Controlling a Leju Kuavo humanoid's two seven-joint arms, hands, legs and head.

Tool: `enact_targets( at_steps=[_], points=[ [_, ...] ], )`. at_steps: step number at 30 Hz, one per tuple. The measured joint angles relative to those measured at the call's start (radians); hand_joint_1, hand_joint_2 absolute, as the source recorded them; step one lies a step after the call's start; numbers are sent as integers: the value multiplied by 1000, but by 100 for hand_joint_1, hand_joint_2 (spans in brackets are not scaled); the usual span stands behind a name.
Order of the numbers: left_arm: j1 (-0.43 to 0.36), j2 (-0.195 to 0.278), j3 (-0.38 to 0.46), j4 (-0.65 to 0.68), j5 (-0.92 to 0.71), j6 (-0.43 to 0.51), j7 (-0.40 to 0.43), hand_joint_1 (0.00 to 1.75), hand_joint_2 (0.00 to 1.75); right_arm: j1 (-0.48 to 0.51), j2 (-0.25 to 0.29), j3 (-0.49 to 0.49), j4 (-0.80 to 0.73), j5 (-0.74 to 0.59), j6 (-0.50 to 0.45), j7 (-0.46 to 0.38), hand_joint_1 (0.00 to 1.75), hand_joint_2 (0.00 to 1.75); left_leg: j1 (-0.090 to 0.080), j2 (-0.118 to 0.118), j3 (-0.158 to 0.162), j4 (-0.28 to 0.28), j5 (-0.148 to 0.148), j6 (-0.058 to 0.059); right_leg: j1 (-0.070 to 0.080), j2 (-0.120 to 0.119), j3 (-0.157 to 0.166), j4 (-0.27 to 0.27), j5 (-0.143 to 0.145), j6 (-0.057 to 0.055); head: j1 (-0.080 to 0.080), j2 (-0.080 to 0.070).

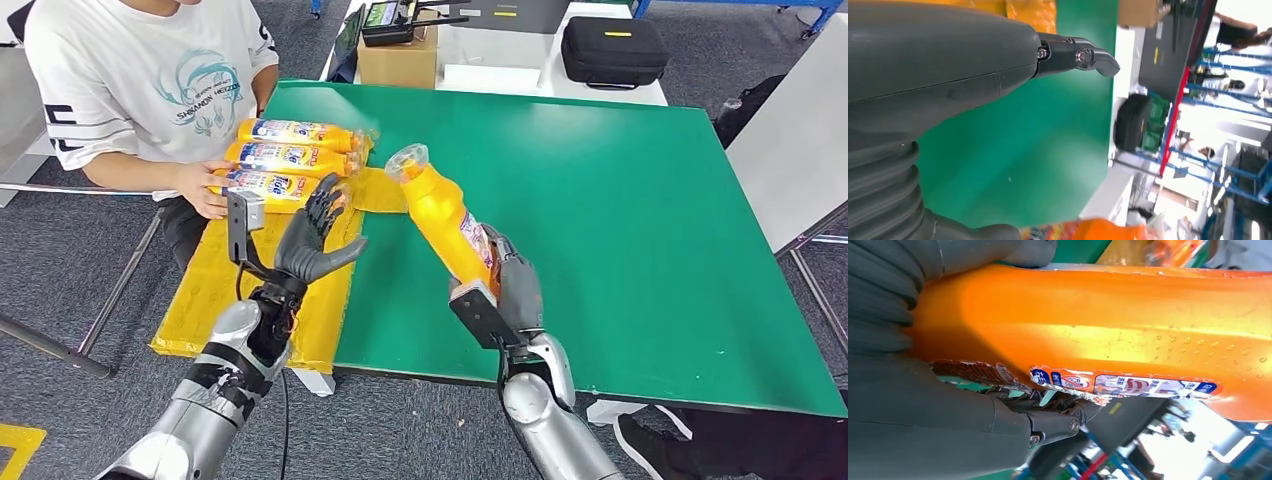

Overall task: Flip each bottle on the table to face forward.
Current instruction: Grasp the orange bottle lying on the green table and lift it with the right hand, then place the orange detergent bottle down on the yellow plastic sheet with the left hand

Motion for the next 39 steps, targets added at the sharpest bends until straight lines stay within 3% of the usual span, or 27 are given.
enact_targets(
  at_steps=[13, 36, 38, 39],
  points=[
    [-45, -12, -111, 19, 110, -127, 65, 0, 175, -61, 4, 106, 33, 78, -35, -21, 175, 175, 0, 0, 0, 0, 0, 0, 0, 0, 0, 0, 0, 0, 0, 0],
    [-25, -5, -168, -26, 394, -218, 181, 1, 175, -87, 4, 136, 90, 80, -45, -34, 175, 175, 0, 0, 0, 0, 0, 0, 0, 0, 0, 0, 0, 0, 0, 0],
    [-24, -4, -170, -31, 409, -218, 185, 88, 175, -88, 4, 136, 90, 77, -43, -34, 175, 175, 0, 0, 0, 0, 0, 0, 0, 0, 0, 0, 0, 0, 0, 0],
    [-24, -4, -171, -35, 413, -215, 185, 132, 175, -88, 4, 136, 90, 76, -41, -34, 165, 175, 0, 0, 0, 0, 0, 0, 0, 0, 0, 0, 0, 0, 0, 0]
  ],
)
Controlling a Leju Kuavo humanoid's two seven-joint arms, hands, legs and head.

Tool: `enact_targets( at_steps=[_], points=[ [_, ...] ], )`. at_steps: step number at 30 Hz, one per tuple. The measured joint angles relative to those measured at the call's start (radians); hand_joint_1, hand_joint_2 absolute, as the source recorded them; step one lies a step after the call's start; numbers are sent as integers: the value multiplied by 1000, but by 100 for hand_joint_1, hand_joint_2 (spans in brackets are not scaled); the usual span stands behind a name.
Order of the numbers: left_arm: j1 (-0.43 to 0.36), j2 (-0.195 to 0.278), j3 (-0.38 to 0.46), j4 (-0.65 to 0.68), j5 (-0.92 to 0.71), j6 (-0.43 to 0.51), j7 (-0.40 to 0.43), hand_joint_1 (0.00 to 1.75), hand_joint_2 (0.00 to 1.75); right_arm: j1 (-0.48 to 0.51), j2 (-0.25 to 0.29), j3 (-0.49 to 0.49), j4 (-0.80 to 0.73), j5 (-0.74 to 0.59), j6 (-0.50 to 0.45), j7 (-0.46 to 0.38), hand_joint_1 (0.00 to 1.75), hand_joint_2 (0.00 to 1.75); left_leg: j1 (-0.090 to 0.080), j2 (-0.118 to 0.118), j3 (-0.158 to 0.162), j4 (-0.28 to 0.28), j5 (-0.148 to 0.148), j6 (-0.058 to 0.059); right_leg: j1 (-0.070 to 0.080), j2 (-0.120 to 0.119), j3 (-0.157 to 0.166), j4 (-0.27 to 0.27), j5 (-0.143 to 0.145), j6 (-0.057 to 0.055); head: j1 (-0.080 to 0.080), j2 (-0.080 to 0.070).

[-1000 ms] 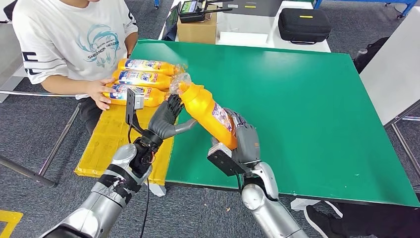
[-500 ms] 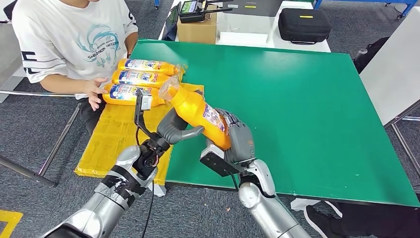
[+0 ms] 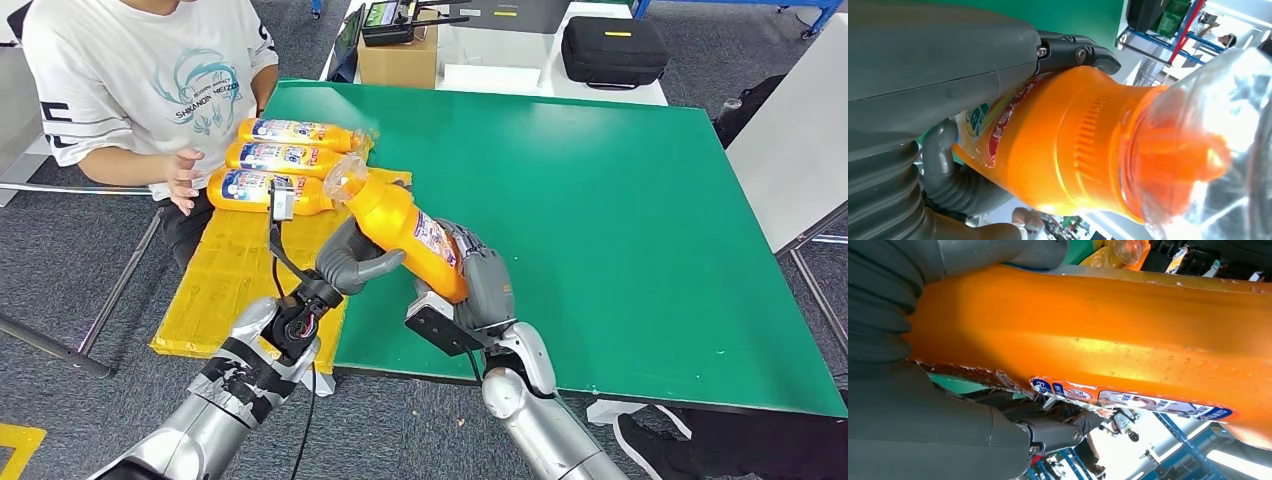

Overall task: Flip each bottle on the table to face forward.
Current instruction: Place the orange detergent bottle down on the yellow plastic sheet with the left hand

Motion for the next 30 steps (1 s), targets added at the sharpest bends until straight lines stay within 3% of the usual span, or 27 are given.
enact_targets(
  at_steps=[1, 3, 5, 23, 24, 27, 28, 30],
  points=[
    [0, 0, -1, -4, 2, 6, -2, 175, 175, 0, 0, 0, 0, 0, 1, 1, 162, 175, 0, 0, 0, 0, 0, 0, 0, 0, 0, 0, 0, 0, 0, 0],
    [1, 0, -2, -13, 2, 24, -8, 175, 175, 0, 0, 0, 0, 4, 2, 7, 162, 175, 0, 0, 0, 0, 0, 0, 0, 0, 0, 0, 0, 0, 0, 0],
    [3, 0, -2, -21, 2, 44, -12, 175, 175, 0, 0, 0, 0, 8, 2, 17, 175, 175, 0, 0, 0, 0, 0, 0, 0, 0, 0, 0, 0, 0, 0, 0],
    [11, -1, -1, -26, -34, 103, -41, 175, 175, 1, 0, 2, 0, 5, 14, 24, 175, 175, 0, 0, 0, 0, 0, 0, 0, 0, 0, 0, 0, 0, 0, 0],
    [11, -2, -1, -27, -37, 107, -43, 175, 175, 1, 0, 2, 0, 5, 14, 24, 140, 175, 0, 0, 0, 0, 0, 0, 0, 0, 0, 0, 0, 0, 0, 0],
    [12, -2, -1, -30, -35, 117, -46, 175, 175, 2, 0, 2, 0, 5, 16, 27, 10, 175, 0, 0, 0, 0, 0, 0, 0, 0, 0, 0, 0, 0, 0, 0],
    [13, -3, 0, -30, -31, 119, -46, 175, 175, 2, 1, 2, 0, 3, 15, 29, 0, 175, 0, 0, 0, 0, 0, 0, 0, 0, 0, 0, 0, 0, 0, 0],
    [13, -4, 4, -30, -27, 129, -53, 175, 175, 5, 4, -1, -2, -13, 5, 33, 0, 175, 0, 0, 0, 0, 0, 0, 0, 0, 0, 0, 0, 0, 0, 0]
  ],
)
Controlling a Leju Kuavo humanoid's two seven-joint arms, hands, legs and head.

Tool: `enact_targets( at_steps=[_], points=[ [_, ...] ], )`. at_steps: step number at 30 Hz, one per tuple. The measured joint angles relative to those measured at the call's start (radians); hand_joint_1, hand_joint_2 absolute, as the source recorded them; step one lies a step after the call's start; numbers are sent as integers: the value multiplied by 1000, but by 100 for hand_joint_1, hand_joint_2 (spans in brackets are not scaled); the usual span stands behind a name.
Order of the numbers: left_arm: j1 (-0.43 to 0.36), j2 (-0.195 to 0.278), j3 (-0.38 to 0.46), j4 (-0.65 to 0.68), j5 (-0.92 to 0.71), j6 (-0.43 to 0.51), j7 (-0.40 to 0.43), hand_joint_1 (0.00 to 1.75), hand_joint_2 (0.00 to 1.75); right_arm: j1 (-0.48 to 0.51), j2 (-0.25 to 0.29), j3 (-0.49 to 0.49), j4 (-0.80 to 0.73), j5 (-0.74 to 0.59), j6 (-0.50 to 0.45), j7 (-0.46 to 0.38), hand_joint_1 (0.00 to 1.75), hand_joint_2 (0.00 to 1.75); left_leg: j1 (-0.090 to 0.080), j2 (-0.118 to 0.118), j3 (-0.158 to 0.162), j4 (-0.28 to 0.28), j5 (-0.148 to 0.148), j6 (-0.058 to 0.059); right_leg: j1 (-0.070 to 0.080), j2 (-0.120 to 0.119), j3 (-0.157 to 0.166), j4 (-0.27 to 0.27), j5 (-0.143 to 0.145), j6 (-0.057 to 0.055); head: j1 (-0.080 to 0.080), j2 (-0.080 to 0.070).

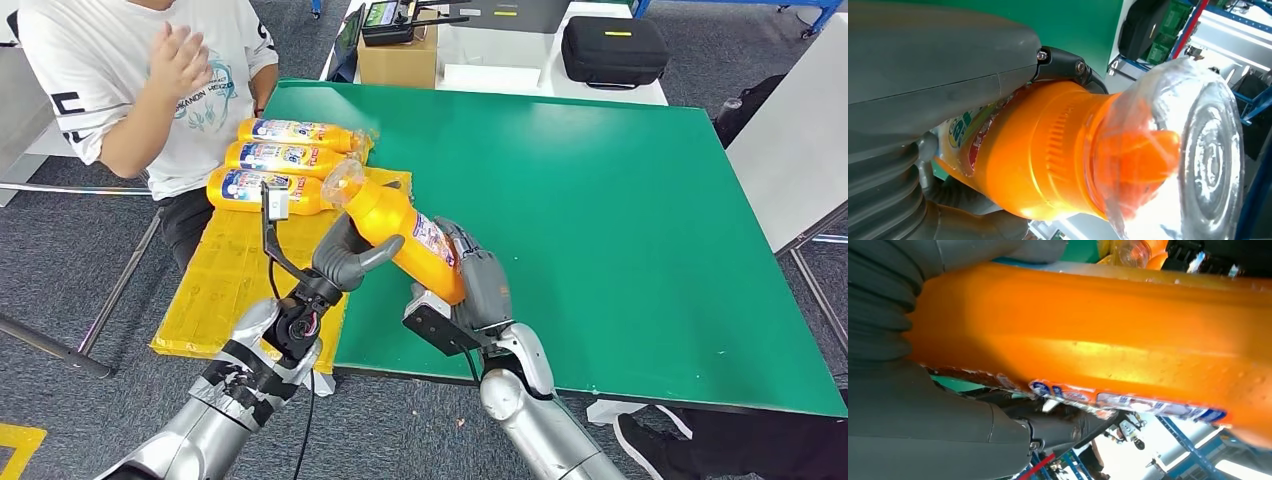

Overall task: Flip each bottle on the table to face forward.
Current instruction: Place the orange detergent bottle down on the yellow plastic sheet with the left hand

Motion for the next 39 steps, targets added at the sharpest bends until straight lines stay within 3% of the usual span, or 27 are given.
enact_targets(
  at_steps=[6, 15, 23, 30, 39],
  points=[
    [-16, 4, 51, 24, -83, 85, -88, 175, 175, 50, 8, -68, -62, -178, -63, -39, 0, 175, 0, 0, 0, 0, 0, 0, 0, 0, 0, 0, 0, 0, 0, 0],
    [-53, 48, 145, 99, -205, 94, -163, 175, 175, 129, 7, -183, -224, -356, -66, -106, 0, 175, 0, 0, 0, 0, 0, 0, 0, 0, 0, 0, 0, 0, 0, 0],
    [-84, 137, 176, 119, -713, 265, -295, 175, 175, 182, -1, -259, -348, -398, -43, -123, 0, 175, 0, 0, 0, 0, 0, 0, 0, 0, 0, 0, 0, 0, 0, 0],
    [-91, 173, 189, 124, -872, 305, -309, 175, 175, 199, -2, -286, -393, -398, -30, -124, 0, 175, 0, 0, 0, 0, 0, 0, 0, 0, 0, 0, 0, 0, 0, 0],
    [-142, 242, 127, 216, -1470, 412, -292, 175, 175, 205, -2, -303, -433, -390, 22, -109, 0, 175, 0, 1, 0, 0, 0, -1, 0, 0, -1, 0, 0, 0, 0, 0]
  ],
)
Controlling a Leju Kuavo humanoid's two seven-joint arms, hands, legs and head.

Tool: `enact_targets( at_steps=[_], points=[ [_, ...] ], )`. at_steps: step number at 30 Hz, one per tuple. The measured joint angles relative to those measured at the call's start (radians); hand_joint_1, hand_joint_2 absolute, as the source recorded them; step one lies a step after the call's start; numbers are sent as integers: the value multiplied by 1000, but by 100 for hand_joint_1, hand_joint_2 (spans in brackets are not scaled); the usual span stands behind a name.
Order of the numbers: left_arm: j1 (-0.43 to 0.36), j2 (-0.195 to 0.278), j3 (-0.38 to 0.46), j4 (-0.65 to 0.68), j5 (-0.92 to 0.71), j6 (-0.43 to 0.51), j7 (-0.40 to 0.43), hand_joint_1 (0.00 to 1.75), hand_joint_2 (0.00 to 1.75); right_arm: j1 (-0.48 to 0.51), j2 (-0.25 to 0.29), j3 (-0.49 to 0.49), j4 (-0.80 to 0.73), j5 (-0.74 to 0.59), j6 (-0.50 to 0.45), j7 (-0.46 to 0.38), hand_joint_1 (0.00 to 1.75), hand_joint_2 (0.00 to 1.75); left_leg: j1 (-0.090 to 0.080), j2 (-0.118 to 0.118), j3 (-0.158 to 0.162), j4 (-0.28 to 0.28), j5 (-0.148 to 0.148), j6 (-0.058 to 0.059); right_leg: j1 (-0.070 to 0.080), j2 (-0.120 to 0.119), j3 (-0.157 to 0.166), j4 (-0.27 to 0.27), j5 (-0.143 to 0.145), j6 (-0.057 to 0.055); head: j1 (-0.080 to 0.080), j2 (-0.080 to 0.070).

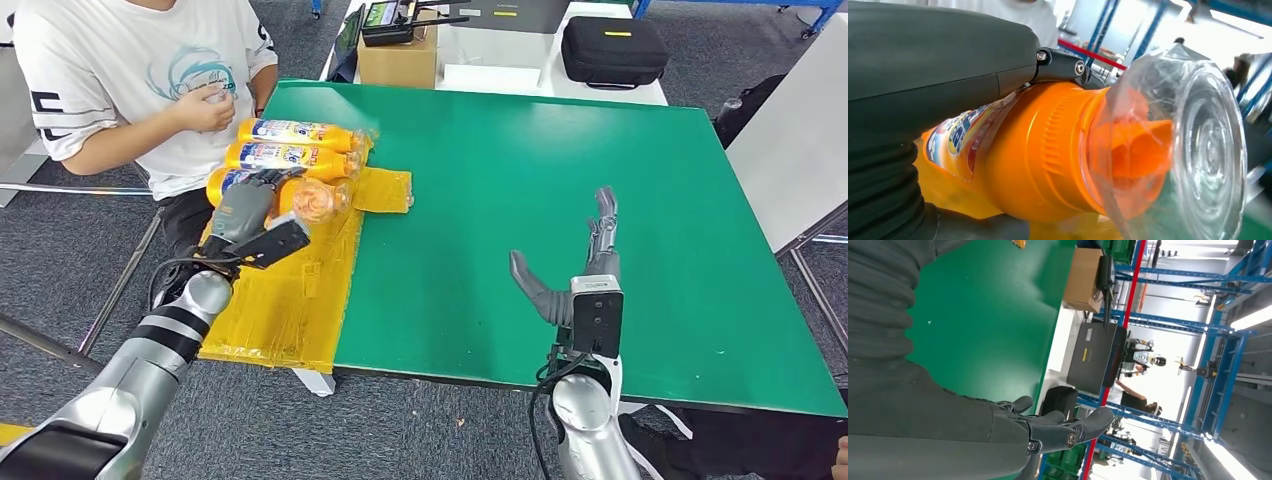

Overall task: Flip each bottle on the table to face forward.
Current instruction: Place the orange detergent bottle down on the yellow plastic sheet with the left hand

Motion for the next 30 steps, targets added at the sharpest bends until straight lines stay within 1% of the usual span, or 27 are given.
enact_targets(
  at_steps=[4, 7, 9, 12, 17, 21, 24, 27, 30],
  points=[
    [-40, 35, -75, 94, -154, -45, 0, 175, 175, -1, 0, 0, -2, 2, 19, 5, 0, 175, 0, 0, 0, 0, 0, 0, 0, 0, 0, 0, 0, 0, 0, 0],
    [-75, 63, -145, 172, -204, -96, -12, 175, 175, -9, 0, 0, 0, -2, 30, 6, 0, 175, 0, 0, 0, 0, 0, 0, 0, 0, 0, 0, 0, 0, 0, 0],
    [-95, 78, -184, 211, -215, -114, -20, 175, 175, -19, 0, 0, 4, -6, 34, 5, 0, 175, 0, 0, 0, 0, 0, 0, 0, 0, 0, 0, 0, 0, 0, 0],
    [-120, 92, -222, 250, -224, -131, -26, 175, 175, -30, 1, 0, 9, -8, 37, 5, 0, 175, 0, 0, 0, 0, 0, 0, 0, 0, 0, 0, 0, 0, 0, 0],
    [-133, 98, -242, 267, -229, -153, -31, 175, 175, -34, 1, 0, 12, -8, 39, 4, 0, 175, 0, -1, 0, 0, 0, 0, 0, 0, 1, 0, 0, 0, 0, 0],
    [-150, 110, -286, 292, -229, -206, -53, 175, 175, -36, 1, 0, 18, -10, 44, 3, 0, 175, 0, 0, 0, 0, 0, 0, 0, 0, 1, 0, 0, 0, 0, 0],
    [-172, 120, -356, 330, -193, -282, -78, 175, 175, -45, 1, 1, 36, -22, 58, 1, 0, 175, 0, -1, 0, 0, 0, 0, 0, 0, 1, 0, 0, 0, 0, 0],
    [-176, 119, -378, 343, -154, -291, -84, 175, 175, -54, 2, 2, 49, -26, 64, -1, 0, 175, 0, -1, 0, 0, 0, 0, 0, 0, 1, 0, 0, 0, 0, 0],
    [-175, 117, -386, 348, -99, -290, -111, 175, 175, -61, 2, 4, 60, -27, 67, -6, 0, 175, 0, -1, 0, 0, 0, 0, 0, 0, 1, 0, 0, 0, 0, 0]
  ],
)
